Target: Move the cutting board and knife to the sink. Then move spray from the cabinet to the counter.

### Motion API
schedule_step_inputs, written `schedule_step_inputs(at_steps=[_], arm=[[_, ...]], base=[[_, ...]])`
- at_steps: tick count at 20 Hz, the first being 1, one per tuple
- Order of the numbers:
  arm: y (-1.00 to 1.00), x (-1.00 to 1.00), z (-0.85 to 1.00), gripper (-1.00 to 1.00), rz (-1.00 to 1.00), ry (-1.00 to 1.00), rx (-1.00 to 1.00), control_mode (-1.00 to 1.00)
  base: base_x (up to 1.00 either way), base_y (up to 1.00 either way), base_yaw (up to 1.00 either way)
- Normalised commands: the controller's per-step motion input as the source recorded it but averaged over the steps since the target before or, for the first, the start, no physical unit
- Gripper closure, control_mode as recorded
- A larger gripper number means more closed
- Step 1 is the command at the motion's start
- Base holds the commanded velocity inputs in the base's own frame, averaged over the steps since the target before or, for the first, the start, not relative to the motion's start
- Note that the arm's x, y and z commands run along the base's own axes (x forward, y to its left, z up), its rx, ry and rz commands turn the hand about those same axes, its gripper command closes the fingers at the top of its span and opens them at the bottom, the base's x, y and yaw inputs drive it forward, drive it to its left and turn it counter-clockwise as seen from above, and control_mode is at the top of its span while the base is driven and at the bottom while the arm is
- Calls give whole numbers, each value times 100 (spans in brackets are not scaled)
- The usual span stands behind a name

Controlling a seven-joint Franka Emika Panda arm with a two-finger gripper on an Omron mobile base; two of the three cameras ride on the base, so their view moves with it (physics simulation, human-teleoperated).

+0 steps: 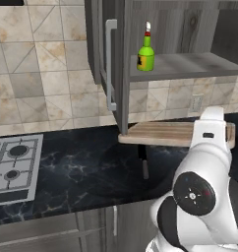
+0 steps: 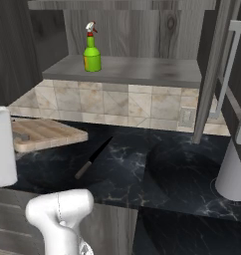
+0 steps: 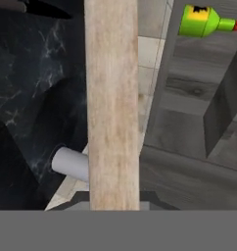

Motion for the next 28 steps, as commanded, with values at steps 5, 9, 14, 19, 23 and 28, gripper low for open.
schedule_step_inputs(at_steps=[5, 9, 14, 19, 23, 28], arm=[[0, 3, 2, 100, 0, 9, 6, -100], [0, 3, 0, 100, 0, 12, 5, -100], [0, 0, 0, 100, 0, 3, 1, 100], [0, 0, 0, 100, 0, 0, 0, 100], [0, 0, 0, 100, 0, 0, 0, 100], [0, 0, 0, 100, 0, 0, 0, 100]], base=[[0, 0, 0], [0, 0, 0], [-26, 5, 0], [-93, 40, 0], [-98, 53, 0], [-61, 75, -2]])
